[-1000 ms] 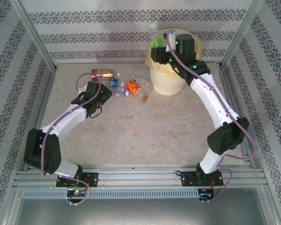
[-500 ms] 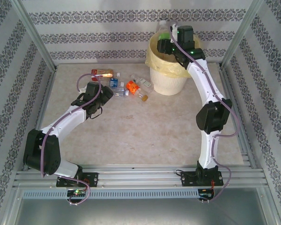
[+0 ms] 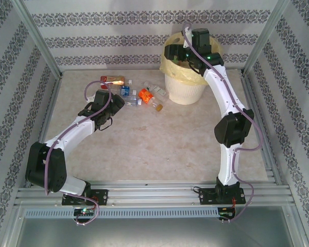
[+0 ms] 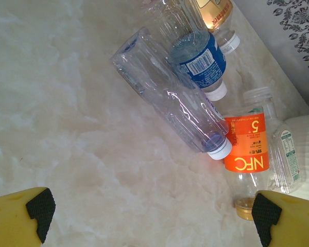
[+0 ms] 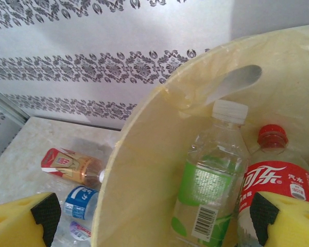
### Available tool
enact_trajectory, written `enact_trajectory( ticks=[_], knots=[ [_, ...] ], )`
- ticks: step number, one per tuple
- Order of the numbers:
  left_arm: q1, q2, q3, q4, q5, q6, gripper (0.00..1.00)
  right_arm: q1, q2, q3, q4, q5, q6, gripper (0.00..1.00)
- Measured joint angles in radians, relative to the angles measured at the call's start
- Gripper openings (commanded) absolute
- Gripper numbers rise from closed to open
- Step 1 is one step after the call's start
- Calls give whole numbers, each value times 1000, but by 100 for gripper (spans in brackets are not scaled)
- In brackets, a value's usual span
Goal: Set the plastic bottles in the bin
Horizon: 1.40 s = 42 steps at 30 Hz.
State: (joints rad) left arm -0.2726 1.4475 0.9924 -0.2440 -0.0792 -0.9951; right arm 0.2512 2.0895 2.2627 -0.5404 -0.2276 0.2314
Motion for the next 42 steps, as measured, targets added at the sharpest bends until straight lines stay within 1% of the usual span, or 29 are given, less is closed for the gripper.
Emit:
enact_trajectory(
  ticks=[5,10,14,19,22,25,29,34,38,42],
  knots=[
    [0,4,2,-1,0,0,99,0,-24,-16,6,-6,2,98],
    [0,22,10,-4,3,0,99,7,-120,-114,34,-6,2,98],
    [0,26,11,-5,6,0,99,32,-266,-274,103,-7,0,98],
    [0,29,11,-5,8,-1,99,98,-447,-489,199,-16,-25,98],
    [0,31,12,-7,8,-1,99,155,-519,-602,240,-3,-69,98],
    [0,32,12,-7,8,-3,99,224,-557,-712,284,50,-115,98],
    [0,35,12,-8,8,-9,99,287,-550,-804,303,97,-152,97],
    [0,35,12,-11,7,-10,99,317,-483,-809,289,124,-157,94],
    [0,35,12,-11,7,-10,99,336,-383,-765,243,167,-158,91],
    [0,35,12,-13,6,-10,99,359,-231,-668,175,236,-160,81]
  ],
)
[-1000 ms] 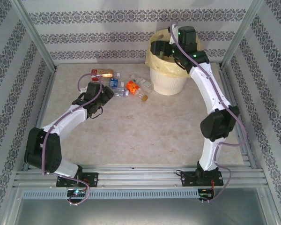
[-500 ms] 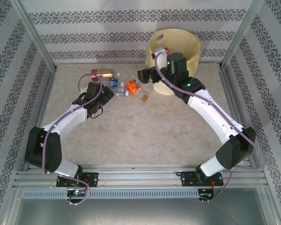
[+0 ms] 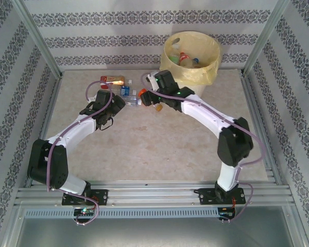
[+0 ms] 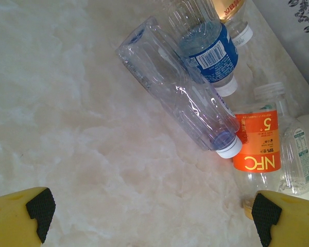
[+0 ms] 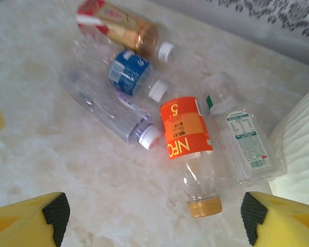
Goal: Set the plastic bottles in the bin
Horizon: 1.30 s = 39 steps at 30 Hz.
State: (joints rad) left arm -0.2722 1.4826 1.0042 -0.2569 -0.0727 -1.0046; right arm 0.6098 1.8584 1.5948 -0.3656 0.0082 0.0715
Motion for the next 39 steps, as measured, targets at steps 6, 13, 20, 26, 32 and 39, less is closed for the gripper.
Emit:
enact_trajectory(
  ticks=[6,13,20,26,32,39],
  knots=[
    [6,0,0,-18,-11,0,99,8,194,150,-102,63,19,76],
    [15,-1,0,-29,-19,0,99,0,382,367,-217,92,105,72],
    [20,-1,0,-29,-27,0,99,-29,543,574,-322,95,143,72],
    [30,-1,0,-30,-34,1,99,-39,618,652,-388,97,163,72],
    [32,-1,0,-36,-36,1,99,-35,611,602,-407,89,178,68],
    [32,-1,0,-36,-35,1,99,-25,590,492,-405,81,198,68]
  ],
)
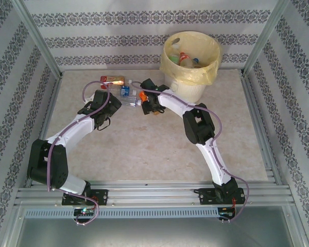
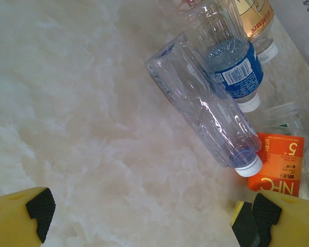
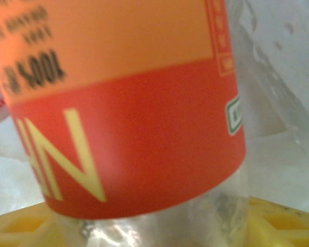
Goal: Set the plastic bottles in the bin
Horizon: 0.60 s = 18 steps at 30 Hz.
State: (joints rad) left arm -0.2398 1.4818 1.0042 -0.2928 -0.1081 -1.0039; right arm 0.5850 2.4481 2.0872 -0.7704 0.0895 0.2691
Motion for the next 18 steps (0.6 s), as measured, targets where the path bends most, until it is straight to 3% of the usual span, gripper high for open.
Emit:
enact_trajectory(
  ticks=[9,18],
  knots=[
    [0,0,0,0,3,0,99,0,-34,-60,66,-25,16,44],
    [0,0,-12,13,35,0,99,0,-386,-397,248,-154,-30,39]
  ],
)
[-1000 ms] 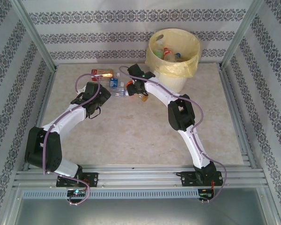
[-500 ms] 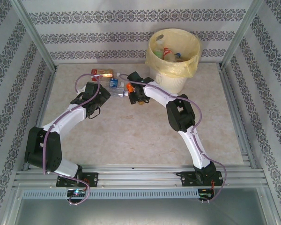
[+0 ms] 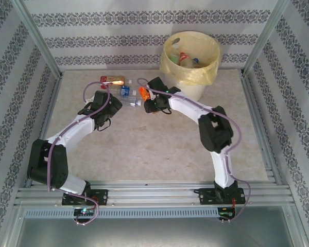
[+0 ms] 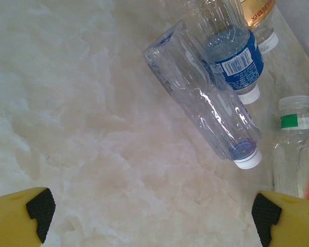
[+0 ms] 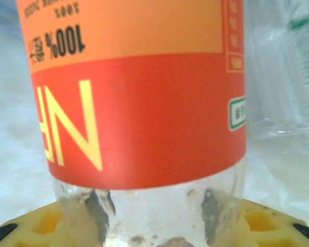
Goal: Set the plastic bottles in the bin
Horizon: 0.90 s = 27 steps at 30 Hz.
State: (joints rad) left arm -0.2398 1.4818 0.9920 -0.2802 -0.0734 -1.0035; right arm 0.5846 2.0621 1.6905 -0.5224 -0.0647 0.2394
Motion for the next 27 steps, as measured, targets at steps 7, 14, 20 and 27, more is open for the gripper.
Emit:
enact_trajectory(
  ticks=[7,14,20,27],
  knots=[
    [0,0,-2,30,26,0,99,-54,-275,-90,97,-138,6,39],
    [0,0,-8,62,63,0,99,-156,-396,-95,127,-212,24,37],
    [-4,0,-8,73,74,0,99,-215,-435,-71,121,-241,23,38],
    [-38,8,-4,79,76,-13,100,-300,-453,-15,95,-209,-6,39]
  ],
)
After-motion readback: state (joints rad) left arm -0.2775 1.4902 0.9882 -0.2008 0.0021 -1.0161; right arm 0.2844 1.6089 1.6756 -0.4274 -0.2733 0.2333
